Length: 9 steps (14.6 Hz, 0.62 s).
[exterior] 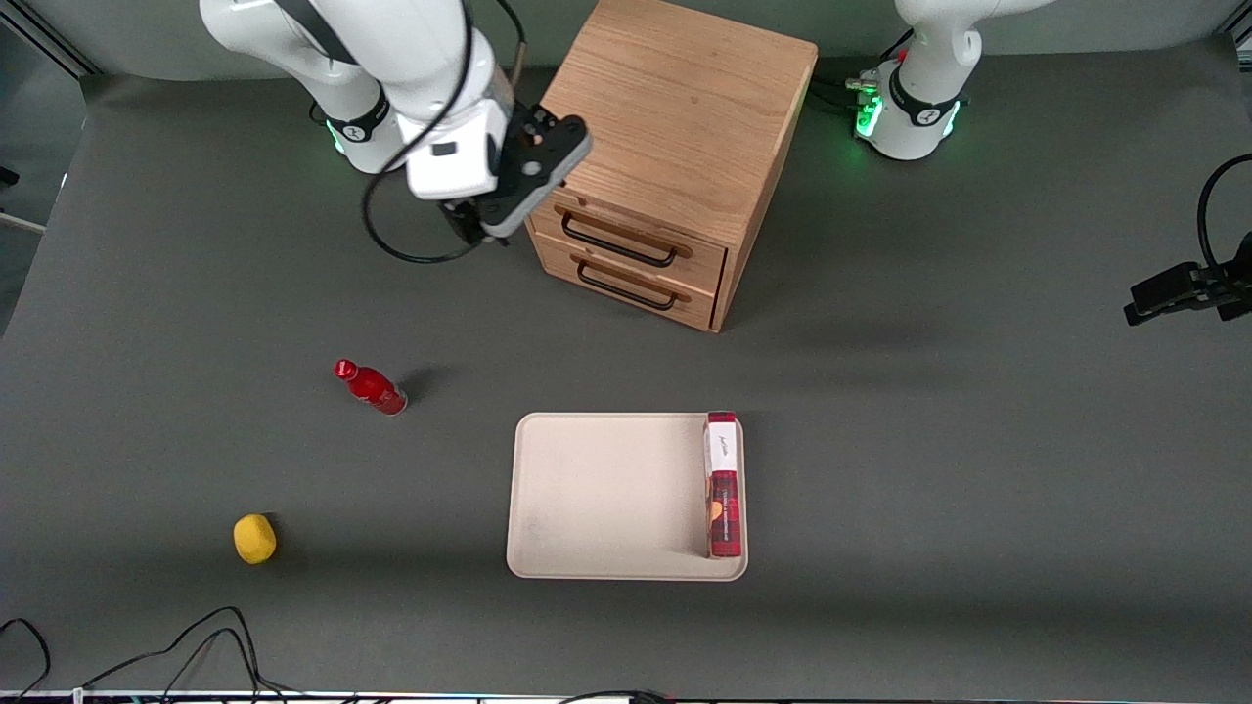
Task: Open upper drawer
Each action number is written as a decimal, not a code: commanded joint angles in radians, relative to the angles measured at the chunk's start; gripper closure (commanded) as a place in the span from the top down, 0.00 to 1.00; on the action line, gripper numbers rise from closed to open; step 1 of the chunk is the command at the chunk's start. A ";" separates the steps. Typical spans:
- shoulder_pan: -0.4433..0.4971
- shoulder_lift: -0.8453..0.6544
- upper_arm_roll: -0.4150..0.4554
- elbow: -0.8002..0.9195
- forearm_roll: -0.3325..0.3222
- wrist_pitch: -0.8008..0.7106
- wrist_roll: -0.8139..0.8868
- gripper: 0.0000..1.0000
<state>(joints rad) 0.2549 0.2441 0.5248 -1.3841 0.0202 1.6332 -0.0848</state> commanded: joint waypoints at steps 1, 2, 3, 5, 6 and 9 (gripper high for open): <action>0.024 0.044 0.003 0.043 0.006 0.002 -0.076 1.00; 0.024 0.046 0.003 0.043 0.013 0.008 -0.094 1.00; 0.023 0.046 0.003 0.036 0.030 0.016 -0.114 1.00; 0.023 0.058 0.003 0.024 0.059 0.014 -0.160 1.00; 0.023 0.067 0.003 0.004 0.067 0.016 -0.173 1.00; 0.012 0.095 0.003 -0.047 0.067 0.042 -0.225 1.00</action>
<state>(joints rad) 0.2737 0.3157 0.5286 -1.4060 0.0681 1.6487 -0.2523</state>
